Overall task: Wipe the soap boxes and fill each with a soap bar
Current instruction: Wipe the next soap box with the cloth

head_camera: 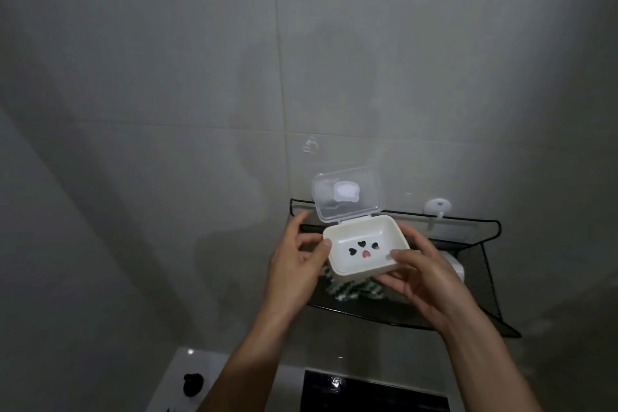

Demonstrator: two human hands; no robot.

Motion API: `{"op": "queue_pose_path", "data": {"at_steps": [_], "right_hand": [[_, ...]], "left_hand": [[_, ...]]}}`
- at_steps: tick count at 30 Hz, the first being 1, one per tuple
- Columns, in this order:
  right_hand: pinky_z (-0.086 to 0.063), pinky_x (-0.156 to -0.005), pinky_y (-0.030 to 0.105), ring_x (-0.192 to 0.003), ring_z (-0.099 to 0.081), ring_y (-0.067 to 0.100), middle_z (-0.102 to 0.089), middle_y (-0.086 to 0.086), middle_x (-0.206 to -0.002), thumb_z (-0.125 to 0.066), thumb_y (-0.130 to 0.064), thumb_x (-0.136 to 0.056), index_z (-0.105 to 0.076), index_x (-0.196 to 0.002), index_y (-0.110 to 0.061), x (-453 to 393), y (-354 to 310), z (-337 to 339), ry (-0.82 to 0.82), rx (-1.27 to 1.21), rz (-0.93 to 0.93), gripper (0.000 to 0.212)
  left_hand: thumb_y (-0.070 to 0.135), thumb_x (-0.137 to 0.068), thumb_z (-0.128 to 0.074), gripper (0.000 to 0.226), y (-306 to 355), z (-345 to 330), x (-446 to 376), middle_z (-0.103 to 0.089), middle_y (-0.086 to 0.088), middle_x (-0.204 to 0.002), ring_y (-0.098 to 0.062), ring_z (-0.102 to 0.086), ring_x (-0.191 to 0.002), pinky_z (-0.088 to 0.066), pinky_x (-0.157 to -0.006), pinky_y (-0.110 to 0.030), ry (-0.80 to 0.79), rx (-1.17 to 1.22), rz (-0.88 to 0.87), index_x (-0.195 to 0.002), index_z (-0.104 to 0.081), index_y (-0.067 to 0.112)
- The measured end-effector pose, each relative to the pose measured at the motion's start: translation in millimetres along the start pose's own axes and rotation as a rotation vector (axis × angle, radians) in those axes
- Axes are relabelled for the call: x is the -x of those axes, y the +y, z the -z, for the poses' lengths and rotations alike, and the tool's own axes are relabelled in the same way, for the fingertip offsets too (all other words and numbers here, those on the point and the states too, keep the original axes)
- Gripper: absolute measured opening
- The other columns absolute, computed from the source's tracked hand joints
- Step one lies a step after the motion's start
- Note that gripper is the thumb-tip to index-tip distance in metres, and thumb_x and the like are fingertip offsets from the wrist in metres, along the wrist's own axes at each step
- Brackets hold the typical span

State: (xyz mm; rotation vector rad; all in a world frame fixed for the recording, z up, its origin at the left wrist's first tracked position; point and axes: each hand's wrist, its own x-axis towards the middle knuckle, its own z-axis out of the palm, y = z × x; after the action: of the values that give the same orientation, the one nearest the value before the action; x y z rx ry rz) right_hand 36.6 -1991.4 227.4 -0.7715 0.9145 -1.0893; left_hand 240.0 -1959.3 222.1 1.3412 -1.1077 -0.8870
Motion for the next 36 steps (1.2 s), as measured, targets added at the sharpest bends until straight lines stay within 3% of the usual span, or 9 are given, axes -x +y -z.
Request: {"op": "queue_pose_path", "data": {"at_steps": [5, 8, 11, 13, 16, 20, 24, 30, 36], "right_hand": [[-0.062, -0.068, 0.041, -0.1, -0.073, 0.033, -0.076, 0.006, -0.103, -0.054, 0.016, -0.085, -0.057, -0.134, -0.033, -0.3, 15.1, -36.3, -0.132, 0.173, 0.019, 0.069], [-0.06, -0.068, 0.042, -0.094, -0.073, 0.03, -0.074, 0.01, -0.106, -0.057, 0.004, -0.092, -0.054, -0.137, -0.036, -2.0, 20.1, -55.5, -0.198, 0.254, 0.024, 0.06], [-0.05, -0.064, 0.038, -0.082, -0.065, 0.025, -0.072, 0.008, -0.095, -0.053, -0.008, -0.1, -0.052, -0.139, -0.038, -6.0, 24.9, -74.2, -0.225, 0.345, 0.044, 0.05], [-0.045, -0.059, 0.034, -0.078, -0.061, 0.024, -0.07, 0.006, -0.089, -0.051, -0.006, -0.101, -0.053, -0.139, -0.036, -10.4, 29.4, -86.5, -0.271, 0.392, 0.049, 0.048], [-0.05, -0.052, 0.027, -0.072, -0.065, 0.014, -0.065, 0.01, -0.088, -0.05, 0.001, -0.1, -0.056, -0.137, -0.031, -16.2, 36.3, -105.6, -0.384, 0.417, 0.033, 0.049], [-0.049, -0.05, 0.025, -0.064, -0.059, 0.012, -0.056, 0.011, -0.083, -0.049, 0.004, -0.1, -0.056, -0.138, -0.03, -22.7, 45.9, -126.5, -0.563, 0.413, -0.02, 0.051], [-0.053, -0.057, 0.028, -0.07, -0.063, 0.014, -0.059, 0.012, -0.086, -0.05, 0.001, -0.1, -0.055, -0.139, -0.033, -21.3, 51.7, -138.2, -0.746, 0.438, -0.071, 0.053], [-0.059, -0.064, 0.031, -0.083, -0.072, 0.013, -0.066, 0.005, -0.093, -0.052, -0.001, -0.1, -0.056, -0.137, -0.04, -4.1, 71.1, -140.5, -0.955, 0.504, -0.133, 0.053], [-0.06, -0.068, 0.036, -0.091, -0.074, 0.022, -0.07, 0.01, -0.103, -0.053, -0.002, -0.1, -0.06, -0.132, -0.046, 39.3, 99.6, -145.8, -1.194, 0.532, -0.208, 0.054]], "left_hand": [[0.0, -0.088, -0.062, 0.06, -2.1, 34.9, 7.5, -0.071, 0.006, -0.111, -0.014, -0.071, -0.083, -0.055, -0.071, -0.022, 0.045, -0.002, -0.029, -0.138, -0.049, 0.031], [-0.003, -0.088, -0.059, 0.061, -3.5, 55.8, 14.9, -0.071, 0.006, -0.112, -0.012, -0.071, -0.082, -0.054, -0.067, -0.02, 0.102, 0.001, -0.009, -0.137, -0.049, 0.032], [-0.002, -0.088, -0.059, 0.059, -5.4, 76.4, 24.9, -0.071, 0.005, -0.112, -0.018, -0.072, -0.084, -0.055, -0.068, -0.023, 0.172, 0.002, 0.007, -0.135, -0.05, 0.032], [0.001, -0.089, -0.06, 0.057, -5.9, 90.0, 32.9, -0.072, 0.007, -0.111, -0.018, -0.072, -0.085, -0.055, -0.069, -0.024, 0.221, -0.01, 0.012, -0.132, -0.052, 0.036], [0.007, -0.087, -0.062, 0.055, -4.1, 106.5, 47.1, -0.073, 0.012, -0.106, -0.011, -0.072, -0.087, -0.053, -0.068, -0.019, 0.326, -0.02, 0.025, -0.13, -0.053, 0.039], [0.011, -0.08, -0.061, 0.051, 0.2, 117.3, 72.5, -0.075, 0.005, -0.102, -0.01, -0.072, -0.089, -0.052, -0.071, -0.015, 0.509, -0.004, 0.007, -0.124, -0.057, 0.037], [-0.005, -0.088, -0.059, 0.048, 4.2, 114.4, 104.2, -0.076, 0.002, -0.096, -0.012, -0.072, -0.086, -0.054, -0.073, -0.018, 0.708, 0.005, 0.007, -0.12, -0.062, 0.03], [0.002, -0.087, -0.061, 0.046, 6.1, 91.2, 166.0, -0.074, -0.002, -0.105, -0.016, -0.069, -0.082, -0.055, -0.077, -0.023, 0.935, -0.041, 0.056, -0.127, -0.063, 0.026], [-0.007, -0.077, -0.055, 0.066, 2.7, 65.8, 242.4, -0.071, 0.003, -0.1, -0.009, -0.044, -0.062, -0.046, -0.066, -0.015, 1.135, -0.075, 0.11, -0.133, -0.06, 0.027]]}}
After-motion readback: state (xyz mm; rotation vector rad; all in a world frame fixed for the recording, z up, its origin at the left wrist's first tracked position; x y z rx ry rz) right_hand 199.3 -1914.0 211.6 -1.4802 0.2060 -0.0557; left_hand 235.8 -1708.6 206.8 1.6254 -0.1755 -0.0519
